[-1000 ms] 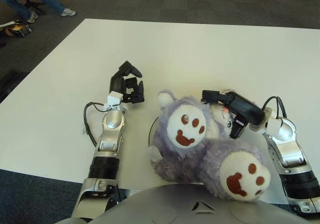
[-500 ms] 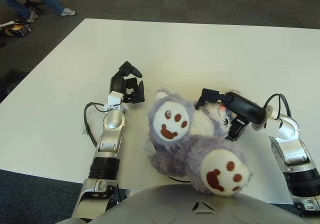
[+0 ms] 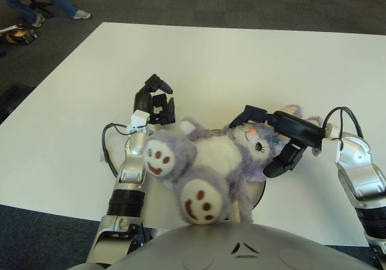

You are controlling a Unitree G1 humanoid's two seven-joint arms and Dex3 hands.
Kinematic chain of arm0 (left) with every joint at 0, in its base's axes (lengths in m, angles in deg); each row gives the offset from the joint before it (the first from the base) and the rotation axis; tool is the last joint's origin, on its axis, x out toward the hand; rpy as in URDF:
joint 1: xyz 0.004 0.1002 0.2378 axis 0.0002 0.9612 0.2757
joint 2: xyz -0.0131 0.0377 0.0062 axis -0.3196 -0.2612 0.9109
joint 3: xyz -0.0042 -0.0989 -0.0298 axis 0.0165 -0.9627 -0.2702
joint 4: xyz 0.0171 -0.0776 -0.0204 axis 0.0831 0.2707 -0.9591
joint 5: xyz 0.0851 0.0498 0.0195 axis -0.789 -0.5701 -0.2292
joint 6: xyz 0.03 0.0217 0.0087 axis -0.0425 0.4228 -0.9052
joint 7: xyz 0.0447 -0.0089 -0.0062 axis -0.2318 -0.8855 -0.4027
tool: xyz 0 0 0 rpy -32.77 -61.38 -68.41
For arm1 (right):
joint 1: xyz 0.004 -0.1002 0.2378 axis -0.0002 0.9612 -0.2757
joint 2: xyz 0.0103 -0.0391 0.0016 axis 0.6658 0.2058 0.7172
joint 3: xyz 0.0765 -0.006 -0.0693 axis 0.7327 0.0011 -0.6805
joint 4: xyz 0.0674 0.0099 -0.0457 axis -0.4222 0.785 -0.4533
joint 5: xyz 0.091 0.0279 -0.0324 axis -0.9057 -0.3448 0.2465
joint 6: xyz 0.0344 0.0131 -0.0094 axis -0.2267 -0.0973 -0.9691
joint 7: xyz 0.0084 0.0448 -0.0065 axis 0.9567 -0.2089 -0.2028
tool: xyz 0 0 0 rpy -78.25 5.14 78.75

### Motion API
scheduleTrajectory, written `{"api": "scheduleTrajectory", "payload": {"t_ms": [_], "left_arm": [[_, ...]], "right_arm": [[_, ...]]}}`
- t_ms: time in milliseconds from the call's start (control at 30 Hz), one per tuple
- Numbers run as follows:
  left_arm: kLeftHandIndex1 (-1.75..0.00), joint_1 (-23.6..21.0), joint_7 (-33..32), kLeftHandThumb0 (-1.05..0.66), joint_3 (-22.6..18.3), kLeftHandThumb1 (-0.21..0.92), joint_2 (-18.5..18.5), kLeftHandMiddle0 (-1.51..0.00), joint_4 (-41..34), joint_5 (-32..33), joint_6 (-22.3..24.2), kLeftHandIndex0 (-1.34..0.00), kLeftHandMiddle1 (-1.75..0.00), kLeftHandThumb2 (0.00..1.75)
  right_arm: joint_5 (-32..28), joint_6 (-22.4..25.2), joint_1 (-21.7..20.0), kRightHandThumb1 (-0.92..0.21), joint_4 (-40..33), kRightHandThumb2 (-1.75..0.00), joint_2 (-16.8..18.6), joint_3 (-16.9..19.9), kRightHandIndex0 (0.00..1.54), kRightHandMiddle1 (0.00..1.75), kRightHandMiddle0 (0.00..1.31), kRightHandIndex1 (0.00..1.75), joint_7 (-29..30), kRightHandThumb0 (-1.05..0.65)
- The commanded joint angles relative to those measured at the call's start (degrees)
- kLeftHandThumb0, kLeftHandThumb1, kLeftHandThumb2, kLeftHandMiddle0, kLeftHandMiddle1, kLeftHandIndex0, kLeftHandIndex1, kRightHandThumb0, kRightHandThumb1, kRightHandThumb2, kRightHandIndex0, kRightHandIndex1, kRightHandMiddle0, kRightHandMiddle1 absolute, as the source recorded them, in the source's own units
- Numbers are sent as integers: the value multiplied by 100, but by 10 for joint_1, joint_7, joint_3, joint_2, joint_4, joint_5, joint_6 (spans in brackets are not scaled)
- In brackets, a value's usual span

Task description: Put the doll into the plate.

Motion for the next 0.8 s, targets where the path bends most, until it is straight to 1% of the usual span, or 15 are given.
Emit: {"api": "scheduleTrajectory", "payload": {"t_ms": [0, 233, 367, 467, 600, 767], "left_arm": [[-175, 66, 0, -47, 11, 36, 19, -126, 42, 0, -2, -58, -175, 126], [-175, 65, -4, -46, 11, 39, 21, -125, 44, -2, -2, -55, -175, 122], [-175, 65, -5, -46, 12, 39, 21, -125, 44, -3, -1, -56, -175, 123], [-175, 65, -5, -46, 12, 38, 20, -125, 45, -4, -2, -56, -175, 123], [-175, 64, -4, -46, 12, 37, 19, -125, 46, -6, -3, -57, -175, 125], [-175, 64, -6, -46, 13, 37, 20, -125, 45, -8, -2, -57, -175, 125]], "right_arm": [[-19, 24, -19, -54, -15, -73, -18, 6, 9, 62, 0, 29, -16, -67], [-40, 56, -33, -45, -20, -80, -38, 15, 12, 49, 0, 17, -38, -60], [-36, 50, -37, -41, -17, -82, -41, 16, 12, 42, 0, 13, -39, -58], [-41, 45, -39, -40, -13, -83, -39, 17, 12, 40, 0, 12, -40, -58], [-53, 38, -42, -32, -4, -91, -32, 20, 15, 46, 0, 10, -40, -50], [-68, 31, -41, -31, 5, -93, -24, 26, 16, 44, 0, 9, -38, -51]]}}
